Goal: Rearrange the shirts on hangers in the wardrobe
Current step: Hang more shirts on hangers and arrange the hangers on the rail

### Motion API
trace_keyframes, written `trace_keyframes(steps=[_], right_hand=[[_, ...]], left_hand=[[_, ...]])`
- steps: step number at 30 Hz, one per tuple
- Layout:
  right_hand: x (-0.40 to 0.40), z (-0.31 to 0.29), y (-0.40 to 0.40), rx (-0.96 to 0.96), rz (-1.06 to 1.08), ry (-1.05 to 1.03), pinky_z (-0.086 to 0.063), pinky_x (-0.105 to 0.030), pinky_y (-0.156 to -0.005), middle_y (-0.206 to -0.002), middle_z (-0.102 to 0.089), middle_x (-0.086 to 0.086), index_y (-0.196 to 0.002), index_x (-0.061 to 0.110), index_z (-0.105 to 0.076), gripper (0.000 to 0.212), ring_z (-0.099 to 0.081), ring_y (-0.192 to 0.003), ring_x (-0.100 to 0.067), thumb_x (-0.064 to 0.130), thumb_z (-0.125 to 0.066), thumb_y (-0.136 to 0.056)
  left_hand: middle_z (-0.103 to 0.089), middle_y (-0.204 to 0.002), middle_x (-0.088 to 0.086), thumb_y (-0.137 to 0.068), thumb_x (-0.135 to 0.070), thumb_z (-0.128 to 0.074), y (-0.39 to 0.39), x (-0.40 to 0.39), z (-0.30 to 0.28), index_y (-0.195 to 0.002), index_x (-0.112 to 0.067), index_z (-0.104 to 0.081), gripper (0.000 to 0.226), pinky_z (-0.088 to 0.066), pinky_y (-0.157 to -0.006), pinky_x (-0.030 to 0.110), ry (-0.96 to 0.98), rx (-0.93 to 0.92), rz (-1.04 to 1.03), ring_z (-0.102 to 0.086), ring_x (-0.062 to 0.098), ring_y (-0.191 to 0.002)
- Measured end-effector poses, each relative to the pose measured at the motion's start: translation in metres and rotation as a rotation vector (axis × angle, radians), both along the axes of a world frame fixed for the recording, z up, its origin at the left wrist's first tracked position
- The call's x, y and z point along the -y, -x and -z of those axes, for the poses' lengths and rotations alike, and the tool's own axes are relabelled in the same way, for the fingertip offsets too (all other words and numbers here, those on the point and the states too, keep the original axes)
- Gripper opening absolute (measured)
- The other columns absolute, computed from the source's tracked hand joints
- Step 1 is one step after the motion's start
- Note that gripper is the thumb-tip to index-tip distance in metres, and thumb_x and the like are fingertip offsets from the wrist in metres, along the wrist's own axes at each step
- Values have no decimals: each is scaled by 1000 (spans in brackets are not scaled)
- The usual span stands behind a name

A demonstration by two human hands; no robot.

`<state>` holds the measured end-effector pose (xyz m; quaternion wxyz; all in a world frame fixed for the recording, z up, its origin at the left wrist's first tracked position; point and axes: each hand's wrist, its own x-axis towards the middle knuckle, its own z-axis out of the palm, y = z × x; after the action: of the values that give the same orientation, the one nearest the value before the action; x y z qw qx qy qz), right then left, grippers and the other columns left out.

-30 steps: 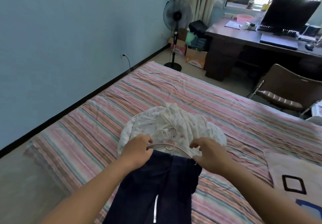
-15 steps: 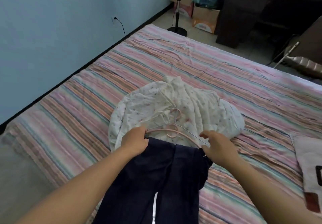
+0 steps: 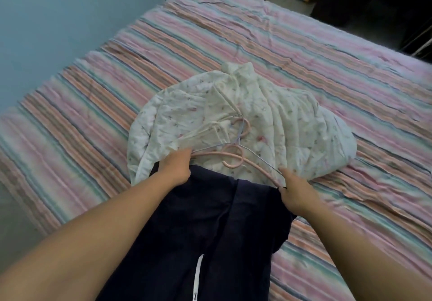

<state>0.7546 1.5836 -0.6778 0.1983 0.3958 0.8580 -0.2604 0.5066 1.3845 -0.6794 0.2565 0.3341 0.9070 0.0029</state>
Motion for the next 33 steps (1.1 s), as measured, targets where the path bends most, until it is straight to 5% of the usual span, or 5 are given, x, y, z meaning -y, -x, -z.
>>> trace_keyframes(steps=[3, 6, 8, 23, 33], right_hand=[[3, 13, -1, -69, 94, 2, -46, -37, -88, -130, -59, -9, -141, 19, -47, 44, -57, -114, -31, 13, -51, -98], [6, 17, 0, -206, 230, -55, -41, -32, -66, -98, -70, -5, -100, 16, -65, 12, -59, -82, -23, 20, -54, -98], [10, 13, 0, -264, 268, -87, -39, -32, -62, -82, -67, -3, -86, 18, -64, 15, -56, -71, -19, 21, -56, -98], [72, -98, -11, -602, 386, -123, -41, -27, -62, -80, -65, 5, -89, 17, -67, 13, -58, -75, -14, 10, -60, -96], [157, -228, -23, -777, 422, -16, -43, -21, -65, -78, -67, 15, -79, 32, -67, 23, -60, -76, -1, 12, -69, -91]], left_hand=[[-61, -109, 8, -92, -5, -47, 0, -3, 8, -113, -17, -54, 25, -41, -70, 34, -4, -122, 5, -57, 28, -93], [-65, -100, 7, -92, -2, -43, 1, -2, 6, -105, -17, -60, 26, -36, -78, 34, 1, -287, -1, -58, 29, -92], [-66, -97, 7, -88, 1, -44, 3, 2, 1, -103, -17, -60, 28, -35, -76, 33, -17, -329, -2, -57, 28, -86], [-62, -78, 0, -93, -7, -50, -17, 79, -121, -97, -21, -59, 16, -31, -57, 30, -282, -352, -103, -45, 21, -66], [-66, -74, 2, -89, -1, -54, -63, 199, -240, -95, -20, -61, 22, -38, -62, 32, -453, -440, -232, -52, 25, -62]])
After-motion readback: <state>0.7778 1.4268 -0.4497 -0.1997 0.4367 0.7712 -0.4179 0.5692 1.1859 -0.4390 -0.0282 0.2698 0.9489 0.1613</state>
